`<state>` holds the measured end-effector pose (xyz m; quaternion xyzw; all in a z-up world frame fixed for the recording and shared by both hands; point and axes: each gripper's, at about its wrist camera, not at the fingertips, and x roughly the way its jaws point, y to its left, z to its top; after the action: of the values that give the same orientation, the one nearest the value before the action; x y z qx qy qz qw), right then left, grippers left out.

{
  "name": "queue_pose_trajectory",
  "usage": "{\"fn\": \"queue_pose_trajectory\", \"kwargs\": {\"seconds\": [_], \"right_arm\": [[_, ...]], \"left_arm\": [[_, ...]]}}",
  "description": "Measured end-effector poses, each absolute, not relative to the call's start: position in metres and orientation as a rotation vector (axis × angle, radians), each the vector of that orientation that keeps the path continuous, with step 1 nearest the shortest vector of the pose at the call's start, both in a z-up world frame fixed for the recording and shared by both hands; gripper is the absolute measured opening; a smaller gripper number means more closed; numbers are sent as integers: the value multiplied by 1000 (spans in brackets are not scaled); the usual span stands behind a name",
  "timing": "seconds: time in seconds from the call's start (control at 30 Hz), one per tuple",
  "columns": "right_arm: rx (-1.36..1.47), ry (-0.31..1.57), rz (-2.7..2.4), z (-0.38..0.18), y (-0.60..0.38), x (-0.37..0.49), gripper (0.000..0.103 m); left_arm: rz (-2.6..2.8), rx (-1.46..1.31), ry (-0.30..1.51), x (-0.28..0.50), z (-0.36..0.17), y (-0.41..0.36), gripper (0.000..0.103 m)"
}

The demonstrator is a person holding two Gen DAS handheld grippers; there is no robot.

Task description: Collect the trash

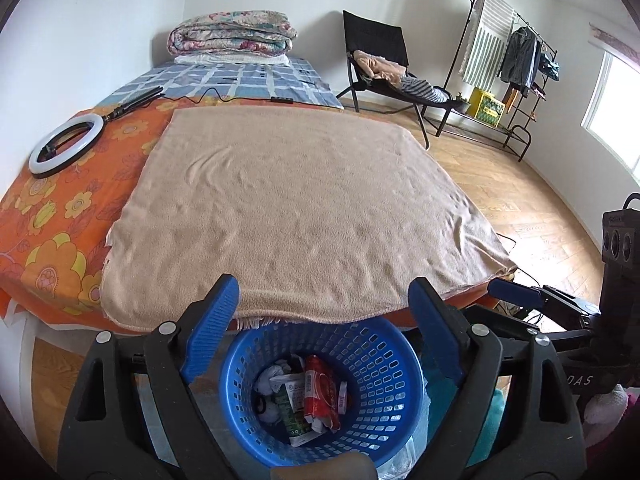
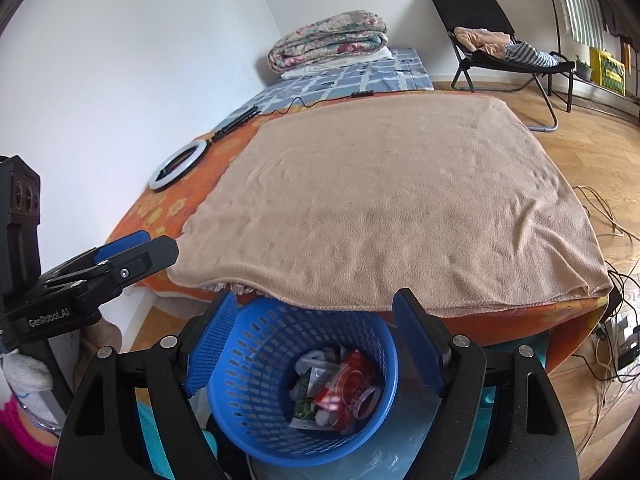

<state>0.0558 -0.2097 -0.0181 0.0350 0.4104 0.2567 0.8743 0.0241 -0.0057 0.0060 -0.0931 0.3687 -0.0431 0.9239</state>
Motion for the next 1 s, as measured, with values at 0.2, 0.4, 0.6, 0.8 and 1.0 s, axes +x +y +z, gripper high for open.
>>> {"fn": "queue_pose_trajectory", "kwargs": {"seconds": [0.2, 0.4, 0.6, 0.8, 1.0], "right_arm": [[88, 812, 500, -5, -222, 58, 80], [106, 800, 477, -1, -228, 64, 81], [116, 802, 463, -3, -230, 69, 81], [128, 813, 460, -7, -229, 72, 81], [135, 816, 457, -8, -230, 72, 81]], "left_arm": [[-75, -141, 677, 22, 27, -17, 97], [-54, -122, 636, 23, 34, -21, 102], [-56, -141, 658, 28, 30, -19, 102], [-45, -150, 666, 29, 27, -18, 102], [-41, -149, 667, 30, 26, -18, 102]]}}
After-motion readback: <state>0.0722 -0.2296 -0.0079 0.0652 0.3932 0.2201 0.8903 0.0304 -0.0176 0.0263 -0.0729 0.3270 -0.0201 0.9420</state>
